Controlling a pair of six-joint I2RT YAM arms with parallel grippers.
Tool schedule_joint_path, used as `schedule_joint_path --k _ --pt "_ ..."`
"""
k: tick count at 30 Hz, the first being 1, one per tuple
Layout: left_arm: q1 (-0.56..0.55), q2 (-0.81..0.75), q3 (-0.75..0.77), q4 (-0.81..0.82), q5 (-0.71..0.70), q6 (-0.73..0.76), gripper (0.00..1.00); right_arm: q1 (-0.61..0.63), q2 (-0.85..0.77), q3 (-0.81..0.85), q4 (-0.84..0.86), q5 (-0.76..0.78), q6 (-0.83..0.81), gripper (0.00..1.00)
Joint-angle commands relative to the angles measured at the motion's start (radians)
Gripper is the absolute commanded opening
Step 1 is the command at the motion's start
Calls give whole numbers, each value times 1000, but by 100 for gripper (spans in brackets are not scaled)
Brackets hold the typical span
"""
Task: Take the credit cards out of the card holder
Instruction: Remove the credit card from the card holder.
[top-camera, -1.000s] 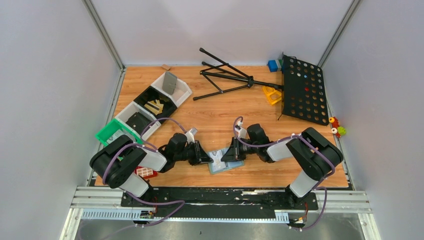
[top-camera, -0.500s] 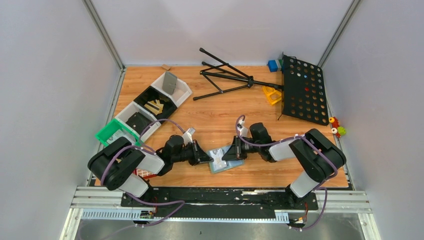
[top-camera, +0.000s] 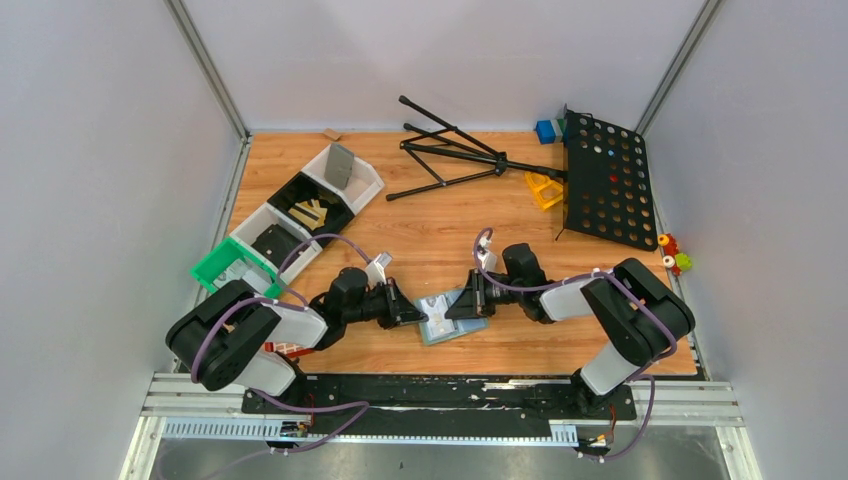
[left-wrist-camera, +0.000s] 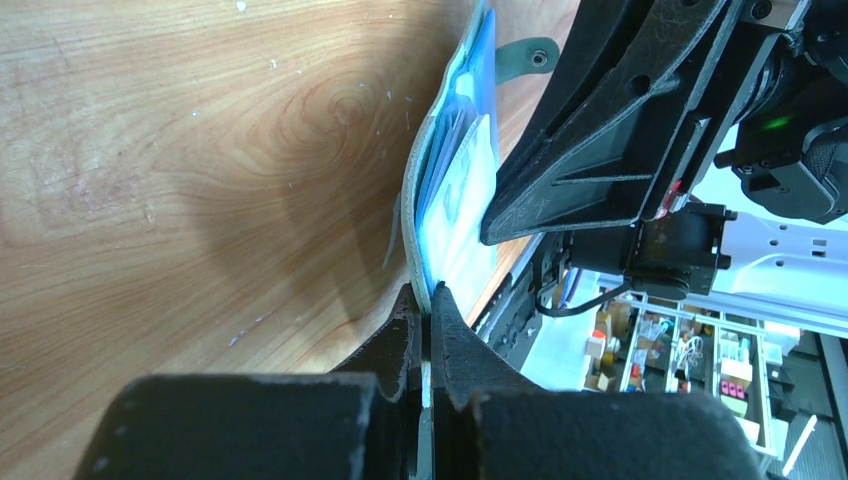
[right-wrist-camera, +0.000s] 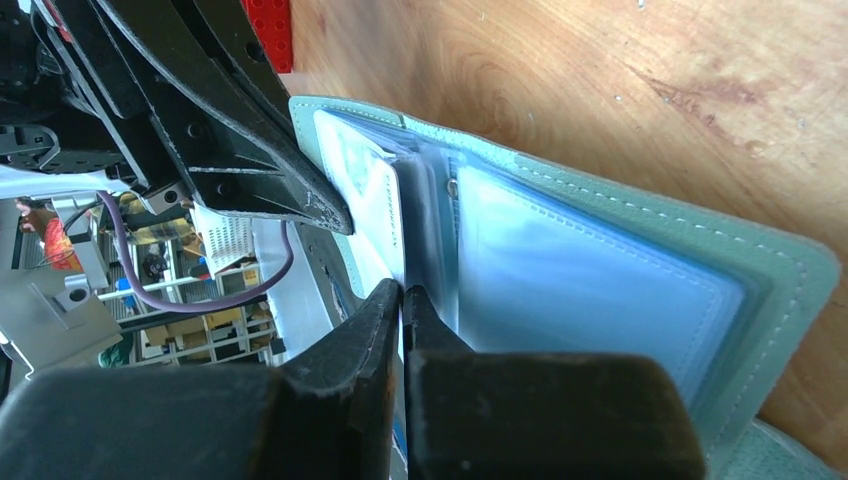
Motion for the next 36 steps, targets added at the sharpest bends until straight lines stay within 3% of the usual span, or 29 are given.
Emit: schedule_joint_path --k 1,7,11,18,25,27,32,36 --pt "3 2 10 -17 19 41 0 -29 -17 -14 -7 42 -49 6" --pt "3 19 23 -17 23 47 0 -22 20 -33 119 -28 -6 20" --pt "3 35 28 0 32 40 0 -16 41 -38 166 -43 14 23" --pt "3 43 29 8 40 44 0 6 64 -5 86 -4 -18 32" --pt "3 86 7 205 108 -50 0 26 94 -16 243 -72 75 30" --pt "3 79 7 204 110 -56 0 26 78 -24 276 -88 95 25" --pt "3 -9 19 48 79 1 0 24 -29 -37 238 -90 98 15" --pt "3 -85 37 -93 46 46 0 24 -126 -21 136 -84 68 15"
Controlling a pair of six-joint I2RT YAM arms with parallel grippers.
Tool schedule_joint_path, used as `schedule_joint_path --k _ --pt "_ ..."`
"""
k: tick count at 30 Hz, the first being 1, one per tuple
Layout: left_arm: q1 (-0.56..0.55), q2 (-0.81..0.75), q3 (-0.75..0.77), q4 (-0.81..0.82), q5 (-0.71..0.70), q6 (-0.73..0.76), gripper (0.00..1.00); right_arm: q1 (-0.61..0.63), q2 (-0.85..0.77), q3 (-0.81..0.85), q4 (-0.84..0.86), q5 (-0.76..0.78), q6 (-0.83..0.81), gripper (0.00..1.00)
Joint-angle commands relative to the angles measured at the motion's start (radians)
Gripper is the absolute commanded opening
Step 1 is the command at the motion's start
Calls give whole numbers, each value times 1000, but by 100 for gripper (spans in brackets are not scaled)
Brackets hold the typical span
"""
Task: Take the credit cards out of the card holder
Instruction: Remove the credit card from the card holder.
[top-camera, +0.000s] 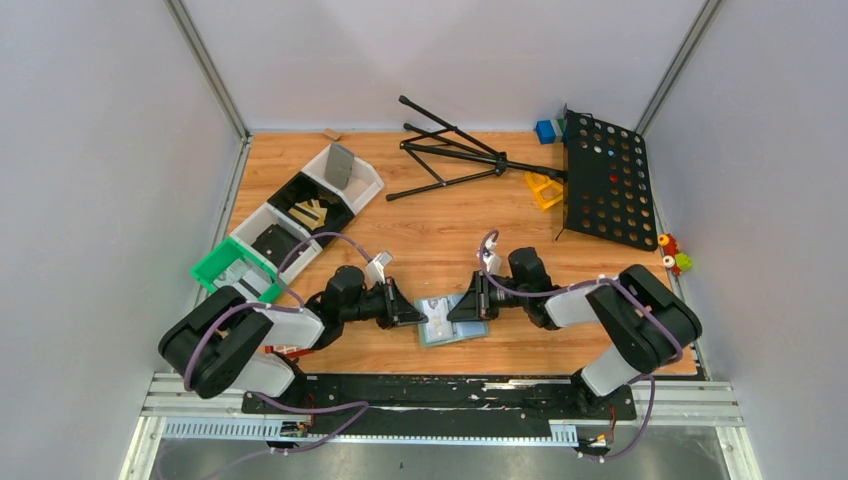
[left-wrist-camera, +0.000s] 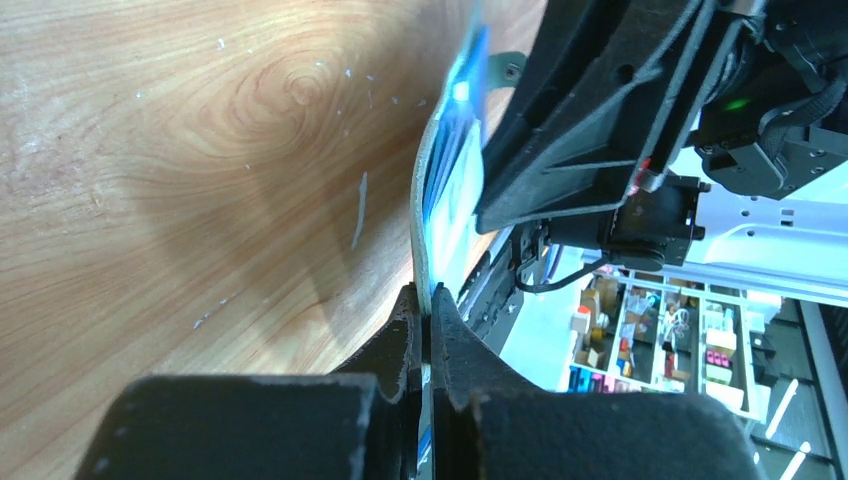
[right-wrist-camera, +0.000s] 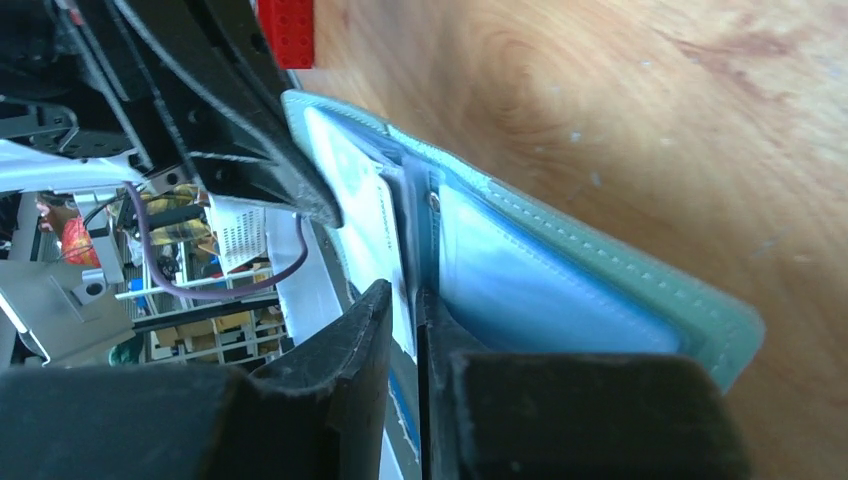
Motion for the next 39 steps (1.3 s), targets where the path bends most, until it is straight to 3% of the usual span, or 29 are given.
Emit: schedule_joint_path --k 1,10,17,21,27,32,35,39 --pt "-8 -80 37 -105 -36 58 0 14 -142 41 10 -66 2 16" --pt "-9 -186 41 -87 -6 3 0 20 -260 69 -77 -88 5 21" --pt "-9 -323 39 -62 13 -60 0 15 -327 105 -255 -25 -70 34" --pt "-9 -386 40 -85 4 -70 0 14 -349 107 -261 -28 -61 44" --pt "-9 -414 39 -92 11 -79 0 8 -383 93 -211 -58 -7 47" --pt "-9 -421 41 -111 4 -73 0 0 -438 117 -341 -10 -59 63" --pt "-10 -421 45 -122 2 -68 0 -1 -459 131 -382 -15 -73 61" --pt "-10 -410 45 -104 6 -74 0 -1 -455 130 -366 -42 -50 50"
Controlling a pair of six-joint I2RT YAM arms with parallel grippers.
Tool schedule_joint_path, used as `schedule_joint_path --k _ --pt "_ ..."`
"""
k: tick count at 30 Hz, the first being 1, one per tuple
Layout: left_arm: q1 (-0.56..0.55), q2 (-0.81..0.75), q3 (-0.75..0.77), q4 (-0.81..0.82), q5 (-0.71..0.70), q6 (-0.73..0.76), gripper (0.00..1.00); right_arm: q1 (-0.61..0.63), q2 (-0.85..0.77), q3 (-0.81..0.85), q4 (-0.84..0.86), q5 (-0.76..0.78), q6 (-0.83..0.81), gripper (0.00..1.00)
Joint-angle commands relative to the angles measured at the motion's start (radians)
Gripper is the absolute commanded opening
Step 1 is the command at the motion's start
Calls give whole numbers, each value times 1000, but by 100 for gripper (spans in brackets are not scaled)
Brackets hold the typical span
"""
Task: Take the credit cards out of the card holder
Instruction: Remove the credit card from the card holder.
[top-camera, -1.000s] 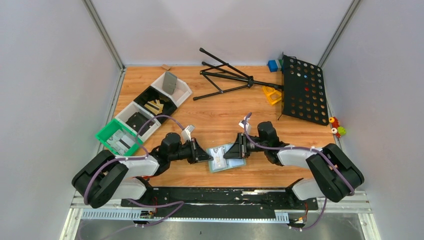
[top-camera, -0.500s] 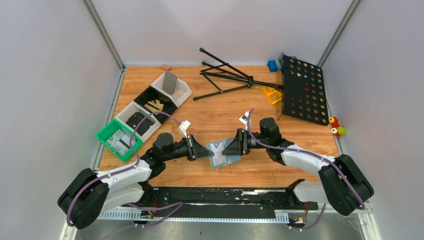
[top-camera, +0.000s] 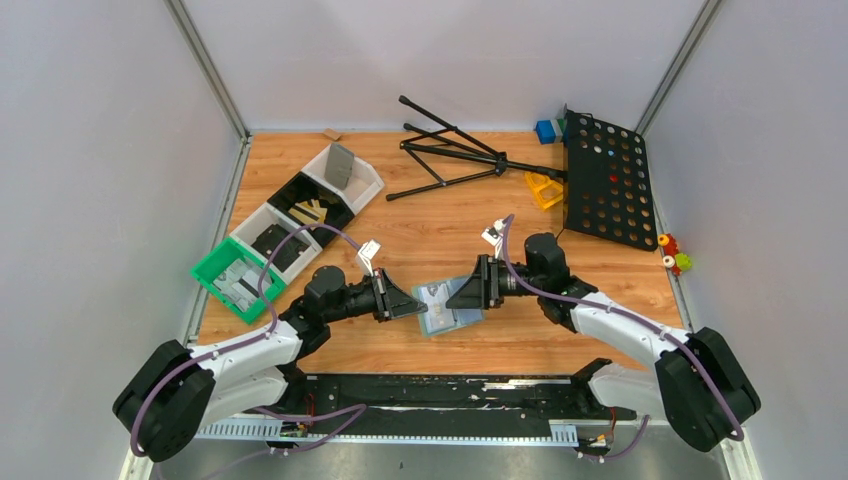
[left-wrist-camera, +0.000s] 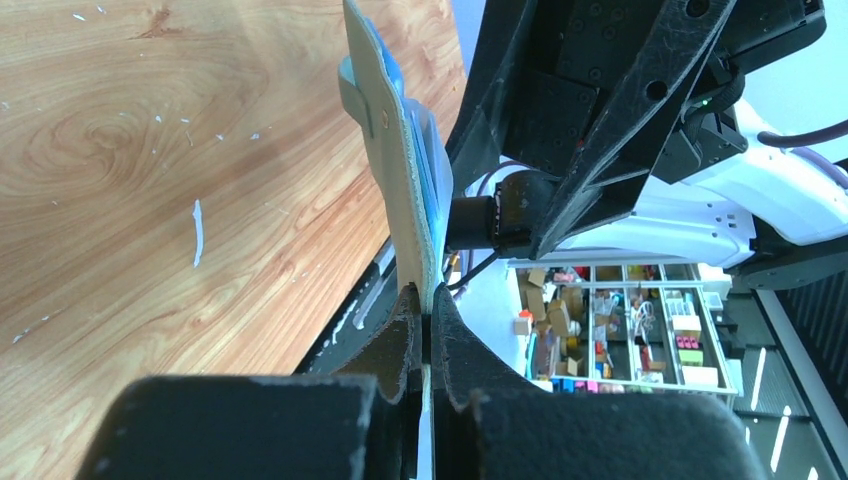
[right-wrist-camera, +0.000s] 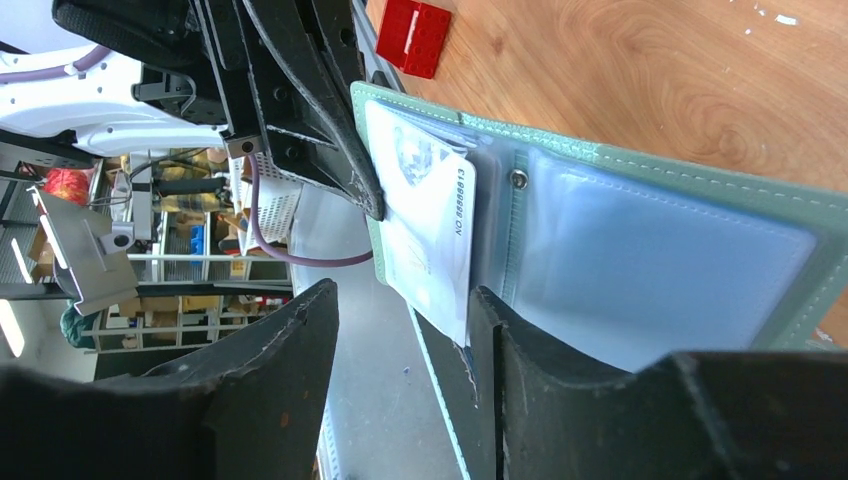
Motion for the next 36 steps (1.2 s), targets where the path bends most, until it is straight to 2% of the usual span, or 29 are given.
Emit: schedule_joint_path --k 1,13,17,19,22,24,26,28,30,33,36 --pt "-4 -10 43 50 13 -12 0 -5 -6 31 5 -21 6 48" --pt "-3 11 35 153 33 -69 0 -1 39 11 68 -54 28 44" --pt "-4 9 40 124 30 -55 0 1 35 4 102 -69 48 38" --pt "-4 10 42 120 28 -53 0 0 26 3 106 -76 56 33" --pt "-4 5 50 79 23 -30 0 0 14 0 120 -85 69 17" --pt "-3 0 45 76 18 -32 0 -1 12 -3 137 -94 81 11" --pt "-3 -4 42 96 21 -43 0 -2 17 -18 213 -118 114 11" --pt "-3 -6 43 106 27 -51 0 -1 35 -32 306 -149 164 16" --pt "-4 -12 44 101 28 -51 0 -2 52 -41 380 -171 209 17" --pt "-5 -28 41 79 12 -47 0 -5 53 -42 396 -175 226 11" --pt "-3 -47 44 39 -4 -32 0 -20 30 -42 359 -175 206 11"
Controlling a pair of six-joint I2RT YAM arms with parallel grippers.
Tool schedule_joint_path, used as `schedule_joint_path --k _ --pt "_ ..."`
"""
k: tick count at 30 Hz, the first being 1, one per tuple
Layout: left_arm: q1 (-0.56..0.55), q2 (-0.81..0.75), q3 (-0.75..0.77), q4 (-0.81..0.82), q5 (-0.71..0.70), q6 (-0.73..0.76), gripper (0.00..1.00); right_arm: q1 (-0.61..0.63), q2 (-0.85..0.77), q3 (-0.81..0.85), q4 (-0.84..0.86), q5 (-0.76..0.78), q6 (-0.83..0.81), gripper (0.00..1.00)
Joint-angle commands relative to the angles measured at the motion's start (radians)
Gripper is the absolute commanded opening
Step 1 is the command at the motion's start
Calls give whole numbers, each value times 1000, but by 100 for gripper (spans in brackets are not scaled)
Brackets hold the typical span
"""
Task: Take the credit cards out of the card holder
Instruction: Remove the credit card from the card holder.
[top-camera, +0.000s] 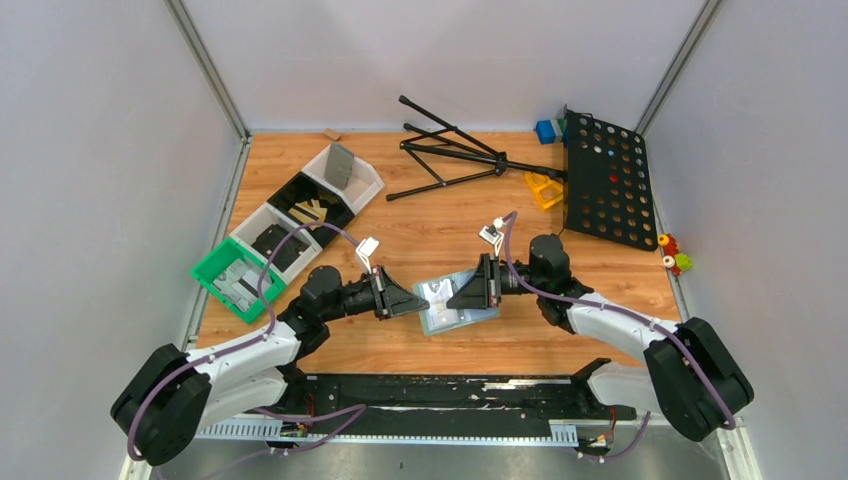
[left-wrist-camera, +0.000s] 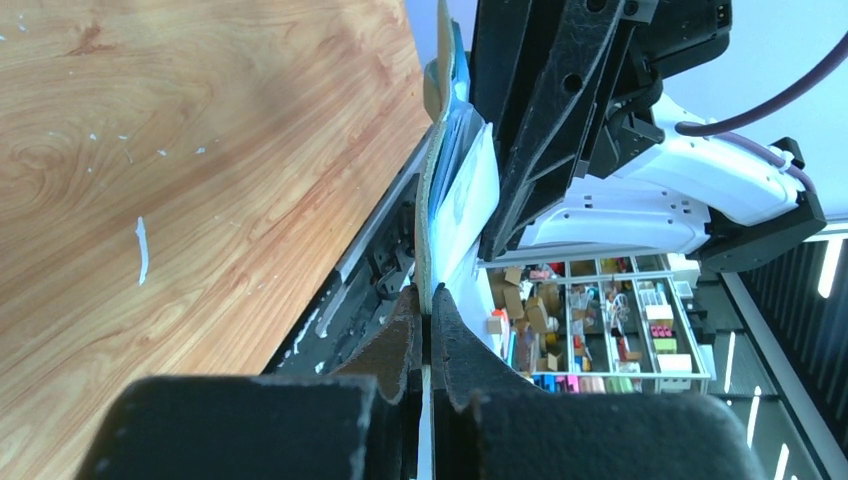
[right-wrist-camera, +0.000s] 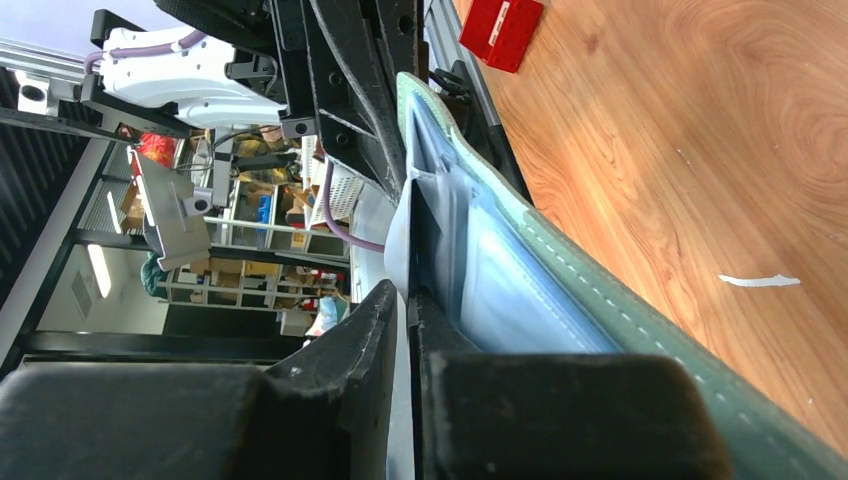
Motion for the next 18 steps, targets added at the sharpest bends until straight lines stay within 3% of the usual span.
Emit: schedule_joint_path --k 1,9,12,18 --pt "-2 -35 43 -32 -27 22 0 -18 -33 0 66 -45 18 11" --pt "-2 -26 56 -66 -32 45 0 -32 -66 16 7 -53 -1 6" --pt "-2 -36 60 -107 -52 64 0 -42 -73 19 -21 -54 -16 0" --pt "-2 -39 75 -146 -59 87 0 -57 -78 21 -35 -70 -22 0"
